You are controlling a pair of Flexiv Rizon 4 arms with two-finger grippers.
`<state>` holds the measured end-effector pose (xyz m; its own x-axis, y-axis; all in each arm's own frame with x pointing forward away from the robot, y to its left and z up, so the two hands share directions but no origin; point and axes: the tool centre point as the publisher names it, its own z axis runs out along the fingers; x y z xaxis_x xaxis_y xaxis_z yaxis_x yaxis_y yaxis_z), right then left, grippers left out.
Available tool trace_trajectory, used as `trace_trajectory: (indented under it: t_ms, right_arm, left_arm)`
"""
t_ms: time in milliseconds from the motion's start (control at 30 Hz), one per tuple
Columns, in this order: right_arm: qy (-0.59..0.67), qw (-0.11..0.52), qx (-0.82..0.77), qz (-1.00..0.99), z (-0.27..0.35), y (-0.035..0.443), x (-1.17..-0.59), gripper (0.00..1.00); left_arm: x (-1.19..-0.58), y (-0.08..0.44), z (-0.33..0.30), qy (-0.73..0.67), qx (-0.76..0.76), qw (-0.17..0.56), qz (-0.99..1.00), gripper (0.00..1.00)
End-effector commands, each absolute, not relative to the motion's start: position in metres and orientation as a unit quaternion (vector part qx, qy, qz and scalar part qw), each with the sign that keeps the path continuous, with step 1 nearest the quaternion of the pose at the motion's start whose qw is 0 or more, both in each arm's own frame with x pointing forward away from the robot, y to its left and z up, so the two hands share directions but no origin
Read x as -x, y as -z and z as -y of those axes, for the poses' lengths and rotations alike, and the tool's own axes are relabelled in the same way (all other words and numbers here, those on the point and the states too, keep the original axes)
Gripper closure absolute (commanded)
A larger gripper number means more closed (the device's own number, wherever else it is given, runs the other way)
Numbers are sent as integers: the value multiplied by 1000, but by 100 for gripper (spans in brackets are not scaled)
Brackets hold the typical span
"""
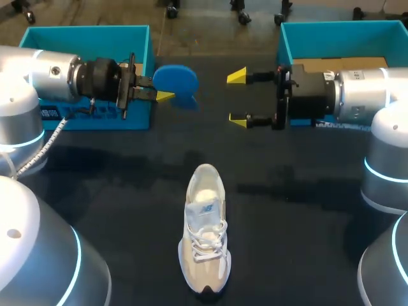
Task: Take the shoe out of the shoebox, open the shoe tongue, remove and reinsert the insole, then place the shoe into the shoebox
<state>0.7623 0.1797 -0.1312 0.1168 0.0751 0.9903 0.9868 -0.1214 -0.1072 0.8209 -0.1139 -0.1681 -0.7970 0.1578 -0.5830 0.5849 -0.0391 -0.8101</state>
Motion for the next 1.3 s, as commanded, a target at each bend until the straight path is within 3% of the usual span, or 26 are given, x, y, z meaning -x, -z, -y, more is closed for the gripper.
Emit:
trace_trajectory:
  t_ms: [33,467,867,1300]
  right_arm:
    - [479,476,577,461,-182,132,-763,0]
    - [479,476,577,461,-182,132,-763,0]
    - [479,476,577,461,-182,132,-763,0]
    - [468,475,583,464,-185,131,-760,0]
  left_arm:
    - [-823,175,110,656,-311,208,-655,100]
    - [-826,175,109,653,-281,185,-678,100]
    - [-821,190,115,643,-324,284,-633,100]
    - [-809,194,117,627,-364,312,-614,100]
